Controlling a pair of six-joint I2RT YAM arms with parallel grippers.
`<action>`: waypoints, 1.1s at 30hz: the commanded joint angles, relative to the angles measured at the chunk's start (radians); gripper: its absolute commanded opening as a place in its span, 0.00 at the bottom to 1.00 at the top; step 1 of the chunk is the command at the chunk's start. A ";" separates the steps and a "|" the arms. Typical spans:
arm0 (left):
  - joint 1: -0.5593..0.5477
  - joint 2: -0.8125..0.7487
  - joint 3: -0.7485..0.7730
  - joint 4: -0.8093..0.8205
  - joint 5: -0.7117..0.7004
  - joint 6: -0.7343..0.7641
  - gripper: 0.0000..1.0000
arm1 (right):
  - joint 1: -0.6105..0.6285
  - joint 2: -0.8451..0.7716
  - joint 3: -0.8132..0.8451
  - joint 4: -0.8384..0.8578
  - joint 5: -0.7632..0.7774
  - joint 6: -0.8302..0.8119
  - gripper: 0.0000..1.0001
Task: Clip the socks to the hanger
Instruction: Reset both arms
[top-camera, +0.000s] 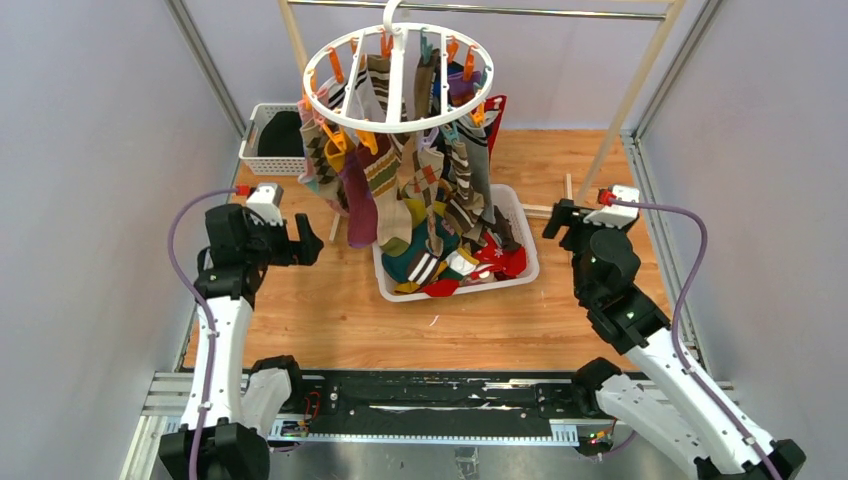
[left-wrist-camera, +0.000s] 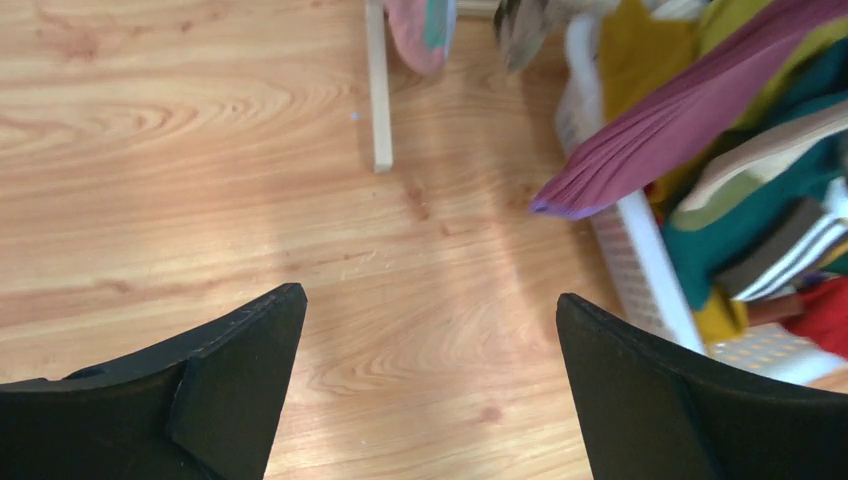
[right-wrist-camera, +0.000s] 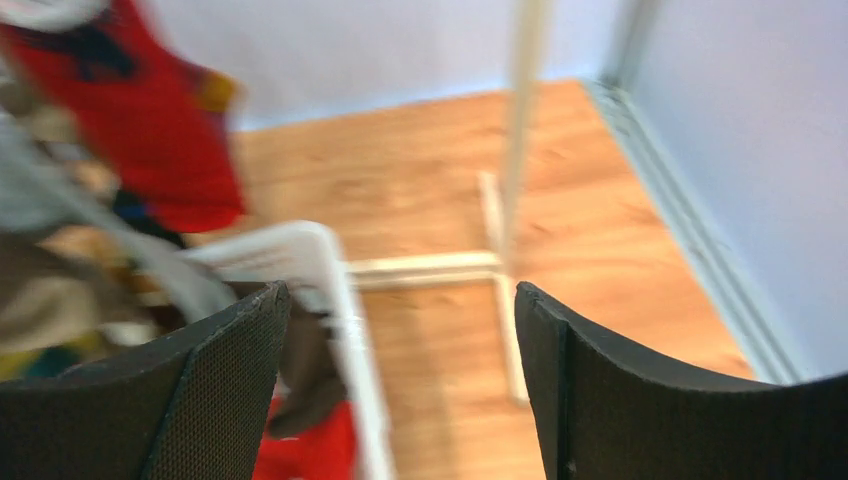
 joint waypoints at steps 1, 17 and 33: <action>0.009 -0.051 -0.196 0.302 -0.059 0.043 1.00 | -0.157 -0.025 -0.107 -0.066 0.176 0.006 0.82; 0.007 0.171 -0.691 1.375 -0.082 -0.055 1.00 | -0.492 0.185 -0.503 0.442 0.153 -0.004 0.81; -0.093 0.458 -0.656 1.637 -0.221 -0.005 1.00 | -0.525 0.625 -0.570 1.031 -0.256 -0.222 0.79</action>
